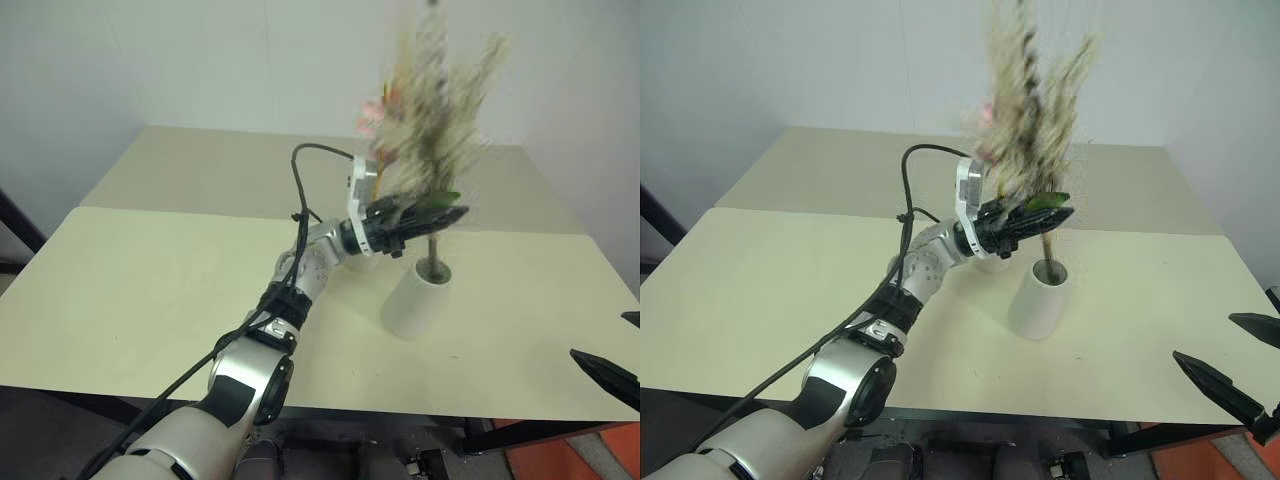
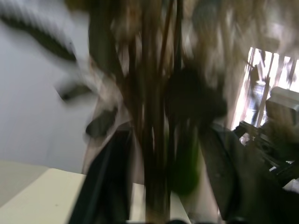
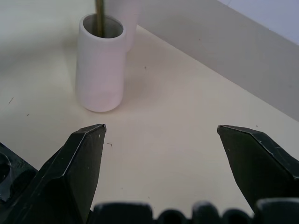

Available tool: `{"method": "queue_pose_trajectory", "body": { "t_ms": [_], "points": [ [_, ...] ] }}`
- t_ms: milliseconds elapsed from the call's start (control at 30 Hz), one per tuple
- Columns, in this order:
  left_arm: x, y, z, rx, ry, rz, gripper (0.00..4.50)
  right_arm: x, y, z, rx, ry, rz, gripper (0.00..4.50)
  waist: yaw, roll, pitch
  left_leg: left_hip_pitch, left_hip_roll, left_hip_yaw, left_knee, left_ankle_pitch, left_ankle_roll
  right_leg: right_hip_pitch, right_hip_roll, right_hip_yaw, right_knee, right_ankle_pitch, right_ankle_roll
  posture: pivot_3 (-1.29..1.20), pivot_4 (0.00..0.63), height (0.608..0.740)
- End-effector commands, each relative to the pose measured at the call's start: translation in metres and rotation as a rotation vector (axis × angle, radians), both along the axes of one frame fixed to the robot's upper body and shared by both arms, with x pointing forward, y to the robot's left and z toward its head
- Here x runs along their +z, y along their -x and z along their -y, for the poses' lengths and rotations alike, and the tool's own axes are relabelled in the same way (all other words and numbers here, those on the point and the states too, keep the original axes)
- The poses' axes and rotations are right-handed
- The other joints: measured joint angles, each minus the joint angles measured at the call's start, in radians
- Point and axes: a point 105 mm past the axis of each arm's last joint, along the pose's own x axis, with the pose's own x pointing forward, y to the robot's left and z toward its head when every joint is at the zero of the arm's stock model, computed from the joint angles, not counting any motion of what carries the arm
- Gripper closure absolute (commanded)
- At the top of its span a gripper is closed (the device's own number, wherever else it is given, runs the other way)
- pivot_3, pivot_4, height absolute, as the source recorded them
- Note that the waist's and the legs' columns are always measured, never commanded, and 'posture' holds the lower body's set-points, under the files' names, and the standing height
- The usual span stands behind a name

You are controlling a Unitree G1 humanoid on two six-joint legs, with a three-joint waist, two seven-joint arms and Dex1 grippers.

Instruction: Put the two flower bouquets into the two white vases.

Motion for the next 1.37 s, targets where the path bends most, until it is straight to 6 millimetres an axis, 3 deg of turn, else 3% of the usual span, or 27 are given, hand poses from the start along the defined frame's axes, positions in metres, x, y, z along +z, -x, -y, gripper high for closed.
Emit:
{"method": "queue_pose_trajectory", "body": {
  "t_ms": [33,100,133,300,467,533,667,867,1000,1067,1167,1367],
  "points": [
    [0.001,0.024,0.020,-0.107,-0.046,0.076,0.79,0.007,-0.002,0.003,-0.002,0.027,0.036,0.00,0.000,0.000,0.000,0.000,0.000,0.000,0.000,0.000,0.000,0.000,0.000,0.000,0.000,0.000,0.000,0.00,0.150,0.740],
    [-0.006,0.019,0.019,-0.060,-0.108,0.101,0.10,0.007,-0.007,0.003,0.011,0.028,0.036,0.00,-0.001,0.000,0.000,0.000,0.000,0.000,0.000,0.000,0.000,0.000,0.000,0.000,0.000,0.000,0.000,0.00,0.150,0.740],
    [-0.006,0.017,0.017,-0.053,-0.118,0.098,0.02,0.008,-0.009,0.003,0.018,0.028,0.037,0.00,-0.003,0.000,0.000,0.000,0.000,0.000,0.000,0.000,0.000,0.000,0.000,0.000,0.000,0.000,0.000,0.00,0.150,0.740],
    [0.023,0.005,-0.016,-0.014,-0.077,0.056,0.02,0.009,-0.019,0.003,0.052,0.033,0.033,0.00,-0.006,0.001,-0.001,-0.001,0.000,0.000,0.000,0.000,0.000,-0.004,0.000,0.001,0.003,0.000,0.000,0.00,0.150,0.740],
    [0.033,0.008,-0.068,-0.009,-0.176,0.107,0.02,0.014,-0.030,0.006,0.085,0.046,0.028,0.00,-0.019,0.003,-0.001,-0.001,0.000,0.000,-0.004,0.000,0.000,-0.007,0.001,0.001,0.004,0.000,-0.001,0.00,0.150,0.740],
    [0.037,0.010,-0.079,-0.007,-0.190,0.095,0.02,0.016,-0.033,0.007,0.093,0.048,0.025,0.00,-0.019,0.003,-0.001,0.000,0.000,0.000,-0.005,0.000,0.000,-0.006,0.001,0.001,0.004,0.000,-0.001,0.00,0.150,0.740],
    [0.023,0.006,-0.120,0.097,-0.359,0.109,0.02,0.020,-0.042,0.007,0.122,0.057,0.019,0.00,-0.011,0.004,-0.001,0.000,0.000,0.000,-0.005,0.000,0.000,-0.006,0.001,0.001,0.003,0.000,-0.001,0.00,0.150,0.740],
    [-0.003,0.006,-0.159,0.181,-0.548,0.112,0.02,0.020,-0.050,0.007,0.146,0.059,0.010,0.00,-0.002,0.004,-0.001,0.001,0.001,0.000,-0.007,0.000,0.000,-0.006,0.001,0.000,0.004,-0.001,-0.001,0.00,0.150,0.740],
    [0.002,0.018,-0.199,0.245,-0.611,0.159,0.02,0.021,-0.050,0.007,0.156,0.061,0.008,0.00,-0.004,0.004,-0.002,0.000,0.002,0.000,-0.007,0.001,0.000,-0.007,0.001,0.000,0.004,-0.001,-0.002,0.00,0.150,0.740],
    [0.007,0.032,-0.227,0.288,-0.664,0.211,0.02,0.021,-0.050,0.008,0.160,0.066,0.003,0.00,-0.011,0.004,-0.001,0.001,0.002,0.001,-0.008,0.000,0.000,-0.007,0.001,0.000,0.005,-0.001,-0.002,0.00,0.150,0.740],
    [0.017,0.057,-0.254,0.328,-0.702,0.230,0.02,0.022,-0.051,0.013,0.156,0.073,-0.003,0.00,-0.019,0.004,-0.001,0.002,0.003,0.002,-0.010,0.000,0.000,-0.008,0.001,0.000,0.005,-0.003,-0.005,0.00,0.150,0.740],
    [0.022,0.079,-0.274,0.467,-0.705,0.187,0.02,0.027,-0.059,0.022,0.164,0.083,-0.011,0.00,-0.009,0.004,-0.001,0.004,0.005,0.004,-0.010,0.000,0.000,-0.006,0.000,-0.001,0.005,-0.003,-0.005,0.00,0.150,0.740]
  ]
}}
